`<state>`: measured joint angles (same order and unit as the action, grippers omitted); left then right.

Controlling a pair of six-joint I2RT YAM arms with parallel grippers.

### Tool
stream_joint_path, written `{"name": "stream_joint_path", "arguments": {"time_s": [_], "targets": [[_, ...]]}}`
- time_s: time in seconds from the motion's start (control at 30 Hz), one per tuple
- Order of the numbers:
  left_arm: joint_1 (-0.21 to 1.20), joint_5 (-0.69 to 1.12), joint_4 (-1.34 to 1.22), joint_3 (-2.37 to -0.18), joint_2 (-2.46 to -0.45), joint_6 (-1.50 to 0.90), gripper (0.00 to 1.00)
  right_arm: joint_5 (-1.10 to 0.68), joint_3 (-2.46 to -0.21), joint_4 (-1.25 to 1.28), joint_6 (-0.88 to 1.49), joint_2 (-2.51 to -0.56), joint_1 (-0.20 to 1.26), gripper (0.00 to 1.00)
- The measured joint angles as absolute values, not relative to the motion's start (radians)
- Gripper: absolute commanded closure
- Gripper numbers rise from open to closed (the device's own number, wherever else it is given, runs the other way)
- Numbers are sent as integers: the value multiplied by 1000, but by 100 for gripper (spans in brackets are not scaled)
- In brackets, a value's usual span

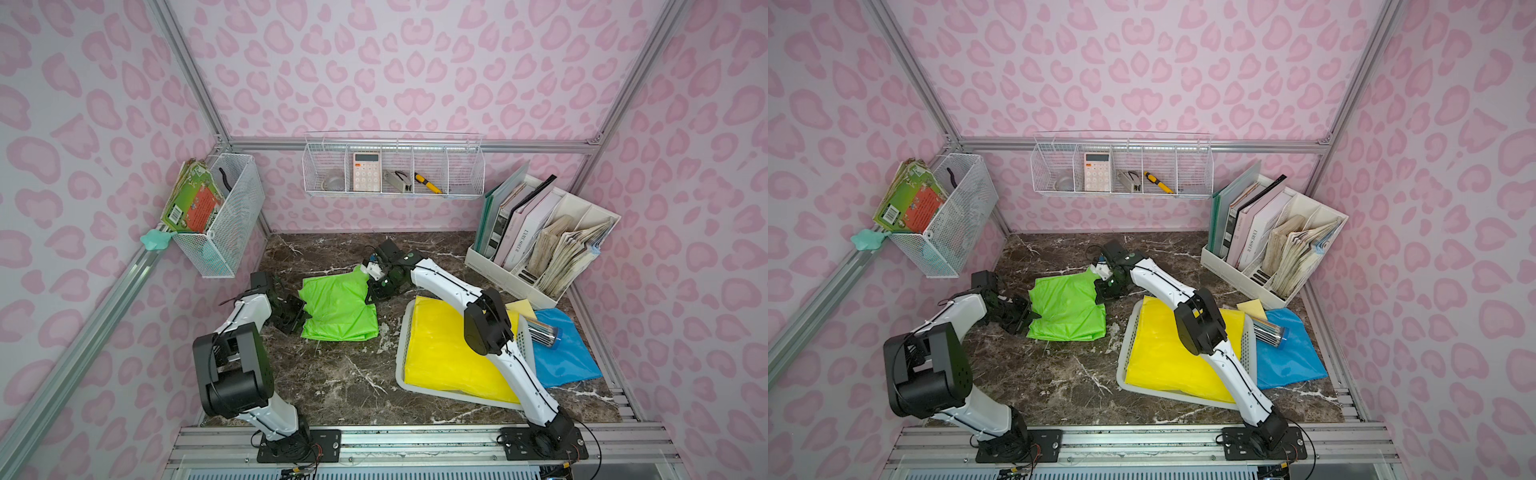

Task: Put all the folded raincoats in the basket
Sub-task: Pick up the raincoat from the center of the board, then move the basket to the center of the board.

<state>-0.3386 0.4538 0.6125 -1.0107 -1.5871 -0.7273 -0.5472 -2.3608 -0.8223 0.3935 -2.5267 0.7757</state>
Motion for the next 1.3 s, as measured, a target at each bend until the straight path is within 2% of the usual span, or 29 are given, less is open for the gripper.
{"name": "stream_joint_path", "arguments": {"time_s": [0.27,0.37,0.47,0.63,0.77,0.87,1.07,1.3], "targets": [[-337,494,831,-1172,-1392,-680,100,-578,-2337,-813,448,-2342,775,100],[-286,514,909,-1230,-1329,-683,100,-553,-2162,-789,447,-2157,765,100],[-144,522,939,-1251,-1281,-725,100,-529,-1887,-749,452,-1936,728,100],[201,500,847,-1224,-1288,-867,100,-481,-1443,-702,471,-1568,601,100],[435,451,749,-1264,-1419,-948,100,-451,-1171,-703,479,-1320,470,100],[543,441,665,-1285,-1546,-982,100,-430,-1037,-725,478,-1177,377,100],[661,424,556,-1266,-1683,-1047,100,-397,-928,-768,463,-1059,301,100],[671,381,555,-1177,-1670,-1048,100,-419,-862,-749,475,-1048,340,100]]}}
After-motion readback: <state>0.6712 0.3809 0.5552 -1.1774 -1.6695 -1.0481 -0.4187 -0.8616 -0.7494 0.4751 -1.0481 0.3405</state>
